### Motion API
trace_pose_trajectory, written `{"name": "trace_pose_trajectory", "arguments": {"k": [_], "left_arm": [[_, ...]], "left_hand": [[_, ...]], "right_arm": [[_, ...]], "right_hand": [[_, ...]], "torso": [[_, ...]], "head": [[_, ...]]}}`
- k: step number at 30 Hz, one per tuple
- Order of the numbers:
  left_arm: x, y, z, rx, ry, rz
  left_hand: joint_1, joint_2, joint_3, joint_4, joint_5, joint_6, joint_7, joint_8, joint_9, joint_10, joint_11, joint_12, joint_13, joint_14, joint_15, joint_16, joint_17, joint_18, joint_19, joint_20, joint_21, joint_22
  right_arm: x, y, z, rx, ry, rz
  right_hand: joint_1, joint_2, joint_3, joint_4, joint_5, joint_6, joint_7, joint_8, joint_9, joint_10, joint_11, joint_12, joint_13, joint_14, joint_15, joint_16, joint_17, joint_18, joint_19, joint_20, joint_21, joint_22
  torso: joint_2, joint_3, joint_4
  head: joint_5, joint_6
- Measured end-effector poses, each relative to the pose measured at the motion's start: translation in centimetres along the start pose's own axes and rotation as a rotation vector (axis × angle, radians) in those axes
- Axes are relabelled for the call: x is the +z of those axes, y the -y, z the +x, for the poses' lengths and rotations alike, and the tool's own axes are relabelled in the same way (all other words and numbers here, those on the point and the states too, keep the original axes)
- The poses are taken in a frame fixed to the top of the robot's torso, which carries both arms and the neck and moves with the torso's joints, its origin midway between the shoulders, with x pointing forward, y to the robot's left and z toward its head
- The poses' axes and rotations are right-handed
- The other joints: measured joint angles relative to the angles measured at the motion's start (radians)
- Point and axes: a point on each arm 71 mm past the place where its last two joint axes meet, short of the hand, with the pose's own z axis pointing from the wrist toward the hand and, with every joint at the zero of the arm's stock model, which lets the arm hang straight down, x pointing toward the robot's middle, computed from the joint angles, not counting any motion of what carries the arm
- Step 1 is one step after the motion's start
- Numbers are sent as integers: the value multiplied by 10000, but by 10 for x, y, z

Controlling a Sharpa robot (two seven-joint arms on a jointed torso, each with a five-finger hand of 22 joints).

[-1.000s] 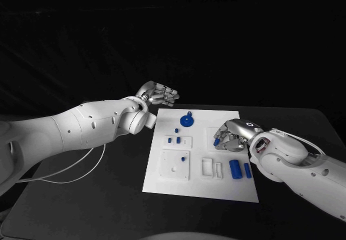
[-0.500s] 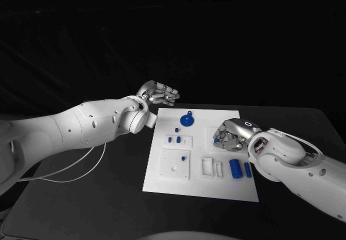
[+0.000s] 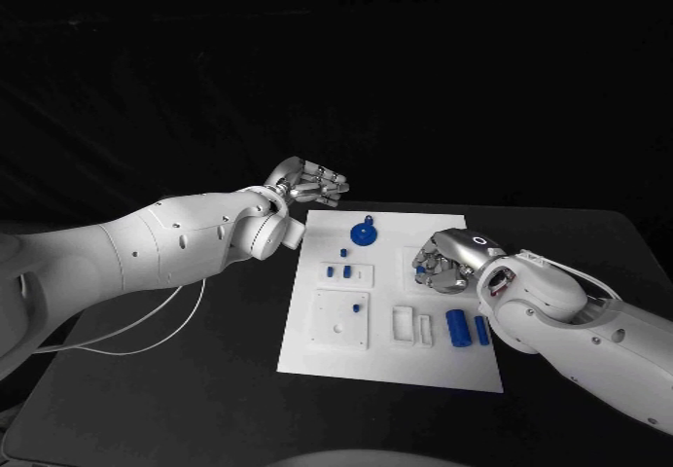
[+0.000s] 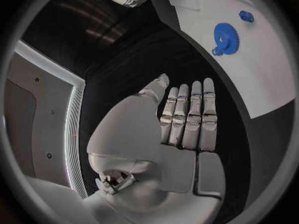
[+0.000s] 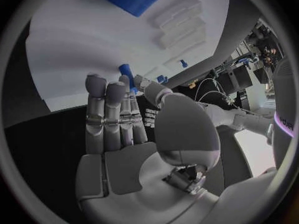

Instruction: Assemble the parts on the task board

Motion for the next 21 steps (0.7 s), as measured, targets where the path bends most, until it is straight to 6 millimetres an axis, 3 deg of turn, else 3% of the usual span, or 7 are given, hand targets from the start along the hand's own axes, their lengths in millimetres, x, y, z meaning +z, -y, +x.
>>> {"name": "trace_pose_trajectory", "arguments": {"k": [3,9,17,21], "left_arm": [[0,0,0,-3,-11,-9],[0,0,0,-6,-21,-28],[0,-1,0,-9,-31,-54],[0,-1,-1,-11,-36,-71]], "left_hand": [[0,0,0,0,0,0,0,0,0,0,0,0,0,0,0,0,0,0,0,0,0,0],[0,0,0,0,0,0,0,0,0,0,0,0,0,0,0,0,0,0,0,0,0,-1],[0,0,0,0,1,0,0,0,0,0,0,0,0,0,0,0,0,0,0,0,0,-1],[0,0,0,0,1,0,0,0,0,0,0,0,0,0,0,0,0,0,0,0,0,12]], "right_arm": [[0,-1,0,-29,52,21],[0,-1,0,-105,178,89],[-2,-2,-2,-149,330,99],[-3,-2,-3,-153,358,88]], "right_hand": [[-112,-113,696,-228,292,148,-34,13,31,66,-4,52,356,-2,-35,-41,20,-1,-1,1,115,86],[-138,-141,1047,-344,269,269,-81,34,49,118,-23,55,746,1,-69,-79,47,-3,-1,1,116,173],[-105,-108,1276,-329,-628,284,-69,32,49,118,-23,-6,836,1,-68,-90,46,-47,0,4,116,191],[-79,-83,1307,-324,-748,283,-68,30,48,118,-22,-35,838,1,-68,-128,46,-54,0,5,52,195]], "torso": [[0,1,0],[1,-1,2],[1,7,-4],[1,12,-8]], "head": [[-5,0],[-8,6],[26,12],[28,12]]}}
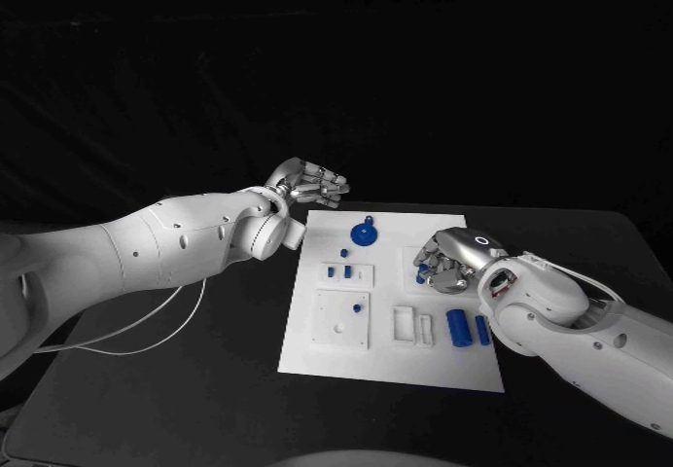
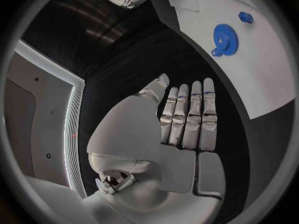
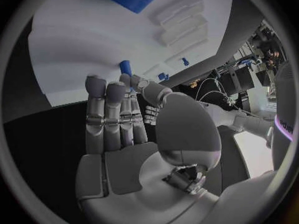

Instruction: Assemble the parts on the task board

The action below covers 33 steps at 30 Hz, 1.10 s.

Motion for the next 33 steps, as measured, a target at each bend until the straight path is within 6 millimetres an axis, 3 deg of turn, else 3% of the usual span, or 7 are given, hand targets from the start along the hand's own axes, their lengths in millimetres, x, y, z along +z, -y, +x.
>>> {"name": "trace_pose_trajectory", "arguments": {"k": [18,22,25,27,33], "left_arm": [[0,-1,0,-4,-15,-77],[0,-1,0,-4,-16,-94],[0,-1,0,-4,-18,-106],[0,-1,0,-5,-19,-113],[0,-1,0,-5,-21,-133]], "left_hand": [[0,0,-29,29,0,0,0,0,0,0,0,0,0,0,0,0,0,-1,0,0,0,-2],[0,0,-45,45,0,0,0,0,0,0,0,0,0,0,0,0,0,-1,0,0,0,-2],[0,0,-56,56,0,0,0,0,0,0,0,0,0,0,0,0,0,0,0,0,0,-2],[0,0,-56,56,1,-33,-33,0,0,0,0,0,0,0,0,0,0,0,0,0,0,-2],[0,0,-56,56,1,-46,-25,0,0,0,0,0,0,0,0,0,0,0,0,0,0,-3]], "right_arm": [[-3,3,1,-125,-458,55],[-3,3,1,-166,-576,65],[-4,4,1,-173,-633,97],[-4,5,3,-170,-667,134],[-5,6,5,-121,-696,230]], "right_hand": [[39,39,-144,12,41,-8,1,-30,75,2,2,-78,-147,-1,3,-1,-2,103,0,3,-395,-2],[117,117,-823,4,197,-273,70,32,151,-248,91,-165,-240,-42,41,-1,-3,146,0,4,-605,-5],[141,143,-1682,164,98,-596,158,103,138,-845,215,-308,-865,-148,145,0,-19,148,-6,50,-845,-79],[132,134,-2053,250,-6,-681,205,106,30,-1063,307,-295,-1321,-110,184,0,-54,276,0,113,-917,-125],[50,-29,-2224,378,-154,-829,179,48,-35,-1500,528,-278,-2044,-153,295,0,-100,319,-24,209,-1060,-170]], "torso": [[-3,-9,-5],[-4,-12,-5],[-5,-11,-5],[-5,-12,-5],[-4,-10,1]], "head": [[-34,-50],[-44,-54],[-47,-55],[-49,-56],[-51,-52]]}}
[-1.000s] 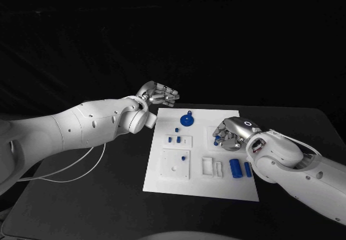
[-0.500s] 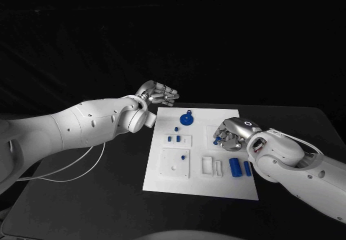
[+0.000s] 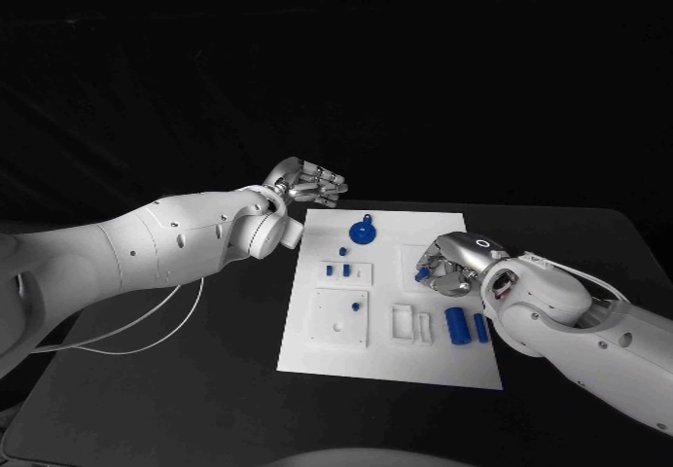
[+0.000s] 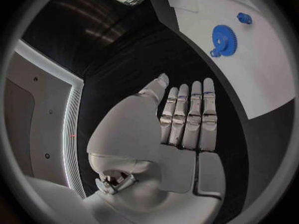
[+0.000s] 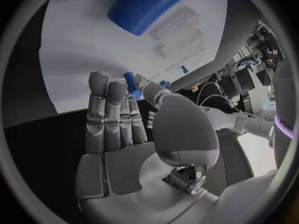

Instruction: Assemble the parts on the task board

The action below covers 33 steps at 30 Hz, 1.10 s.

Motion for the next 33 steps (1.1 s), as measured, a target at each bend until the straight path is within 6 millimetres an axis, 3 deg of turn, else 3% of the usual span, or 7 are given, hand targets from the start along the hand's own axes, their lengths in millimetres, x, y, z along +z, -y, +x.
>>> {"name": "trace_pose_trajectory", "arguments": {"k": [3,13,27,33], "left_arm": [[0,0,0,0,0,-9],[0,0,0,-1,-2,-31],[0,0,0,-2,-7,-51],[0,-1,0,-2,-9,-59]], "left_hand": [[0,0,0,0,0,-25,25,0,0,0,0,0,0,0,0,0,0,0,0,0,0,0],[0,0,0,0,0,-25,25,0,0,0,0,0,0,0,0,0,0,0,0,0,0,-1],[0,0,0,0,0,-25,25,0,0,0,0,0,1,0,0,0,0,0,0,0,0,-1],[0,0,-40,40,0,-25,25,0,0,0,0,0,0,0,0,0,0,0,0,0,0,-16]], "right_arm": [[0,0,0,32,31,18],[0,0,1,104,81,69],[1,-4,0,250,299,11],[2,-5,0,314,422,1]], "right_hand": [[-65,-66,-55,55,0,0,0,0,12,-162,52,0,-46,-6,9,0,-32,140,24,48,-28,-15],[-67,-145,-178,178,0,-35,-36,1,19,-303,88,40,-46,-46,48,42,-106,164,25,118,-152,-47],[1,-77,18,204,78,94,-10,4,35,417,-151,40,-45,-1,4,87,-141,153,25,117,129,-8],[81,3,631,35,64,186,-1,2,29,751,-245,33,-39,-11,-31,89,-144,57,20,4,311,28]], "torso": [[1,3,0],[3,4,0],[7,3,2],[6,-1,7]], "head": [[-1,3],[-4,5],[-6,-18],[-6,-27]]}}
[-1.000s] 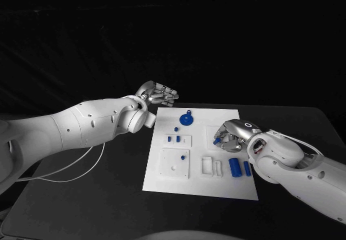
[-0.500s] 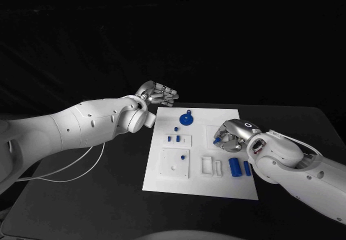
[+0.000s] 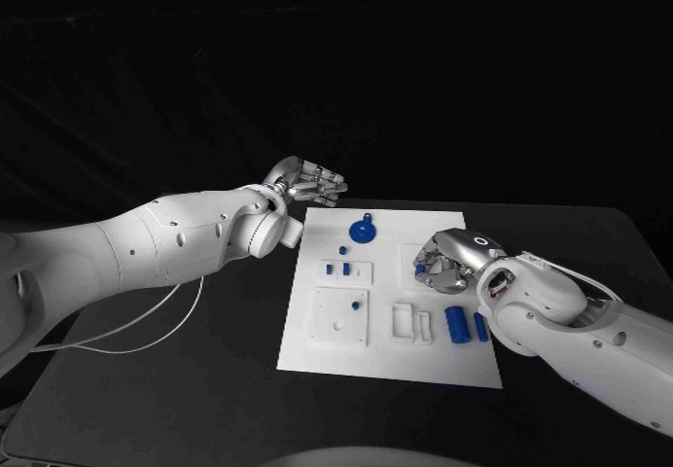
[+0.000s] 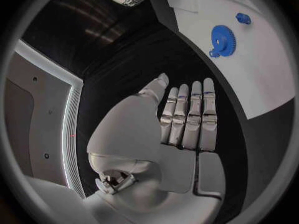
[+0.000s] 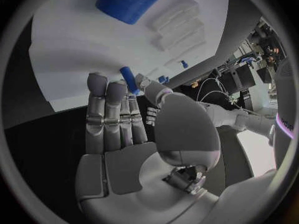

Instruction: Assemble the parts on the task board

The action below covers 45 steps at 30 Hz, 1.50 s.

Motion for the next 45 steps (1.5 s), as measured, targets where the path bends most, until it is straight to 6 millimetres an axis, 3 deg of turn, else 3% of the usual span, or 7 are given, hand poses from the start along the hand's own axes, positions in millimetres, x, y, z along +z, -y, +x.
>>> {"name": "trace_pose_trajectory", "arguments": {"k": [11,16,32,36,45], "left_arm": [[0,0,0,0,0,-16],[0,0,0,0,1,-25],[0,-1,-1,4,13,-62],[0,-1,-2,10,28,-76],[1,-2,-3,26,62,-107]], "left_hand": [[0,0,0,0,0,0,0,0,0,0,0,0,0,0,0,0,0,0,0,0,0,1],[0,0,0,0,0,0,0,0,0,0,0,0,0,0,0,0,0,0,0,0,0,1],[0,0,0,0,0,0,0,0,0,0,0,0,1,0,0,0,0,0,0,0,0,2],[0,0,0,0,0,0,0,0,0,0,0,0,0,0,0,0,0,0,0,0,0,2],[0,0,0,0,0,0,0,0,0,0,0,0,0,0,0,0,0,0,0,0,0,2]], "right_arm": [[1,0,0,27,58,99],[1,0,0,9,61,150],[-2,2,-2,898,-163,378],[-3,1,-7,1355,-191,383],[-3,-4,-31,2038,-17,232]], "right_hand": [[-1,-2,305,-171,756,317,-65,-34,-2,271,-86,38,77,-19,-89,0,1,-152,-12,-91,100,65],[-6,-5,995,-467,1022,573,-107,-73,31,446,-58,96,92,17,-154,0,26,-284,1,-146,310,211],[-241,106,1068,-608,942,606,-137,-47,93,484,-90,118,94,20,-152,0,49,-257,-13,-157,392,352],[-158,189,1040,-636,942,599,-142,-59,103,661,-194,175,516,20,-151,0,51,-225,-14,-156,392,372],[-150,229,1014,-690,942,644,-173,-46,103,622,-156,123,452,20,-150,0,58,-224,-14,-154,392,388]], "torso": [[0,-2,-1],[-1,-1,-1],[-1,12,-6],[-4,6,-12],[-10,-4,-12]], "head": [[-3,-17],[3,-30],[35,-45],[36,-50],[15,-27]]}}
